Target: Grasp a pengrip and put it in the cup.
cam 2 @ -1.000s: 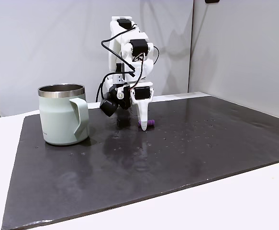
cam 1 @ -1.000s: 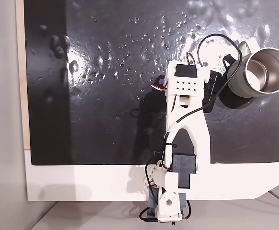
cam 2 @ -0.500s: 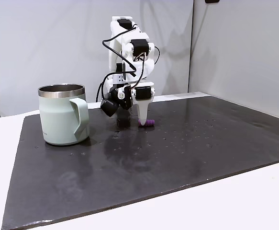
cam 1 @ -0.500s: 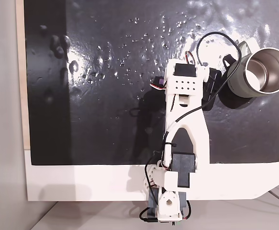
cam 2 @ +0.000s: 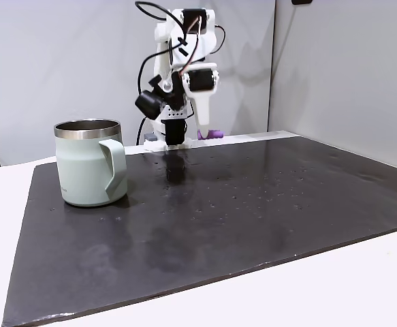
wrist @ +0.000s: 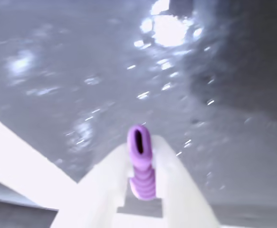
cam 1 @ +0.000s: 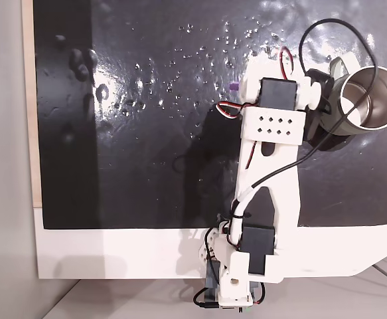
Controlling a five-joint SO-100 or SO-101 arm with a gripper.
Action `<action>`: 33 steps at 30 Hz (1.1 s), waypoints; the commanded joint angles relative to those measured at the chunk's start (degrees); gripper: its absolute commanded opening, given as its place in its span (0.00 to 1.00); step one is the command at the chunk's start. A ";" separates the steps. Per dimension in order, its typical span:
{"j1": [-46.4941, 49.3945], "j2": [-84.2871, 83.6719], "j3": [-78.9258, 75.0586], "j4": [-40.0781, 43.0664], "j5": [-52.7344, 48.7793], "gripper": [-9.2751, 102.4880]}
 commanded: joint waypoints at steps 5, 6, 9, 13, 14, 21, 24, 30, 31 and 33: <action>2.90 4.22 -24.17 12.04 -0.62 0.08; 3.08 4.22 -26.28 13.18 -0.62 0.08; 3.25 4.22 -29.88 15.12 -0.97 0.08; 3.96 5.27 -29.09 15.91 -2.72 0.08; 4.66 6.06 -28.65 16.00 -3.43 0.08; 16.08 13.80 -22.68 16.17 -11.43 0.08; 23.38 13.62 -22.68 15.91 -15.47 0.08; 33.49 5.27 -30.23 15.64 -19.78 0.08; 34.54 3.69 -31.90 15.73 -20.21 0.08; 36.21 0.53 -35.33 15.73 -20.83 0.08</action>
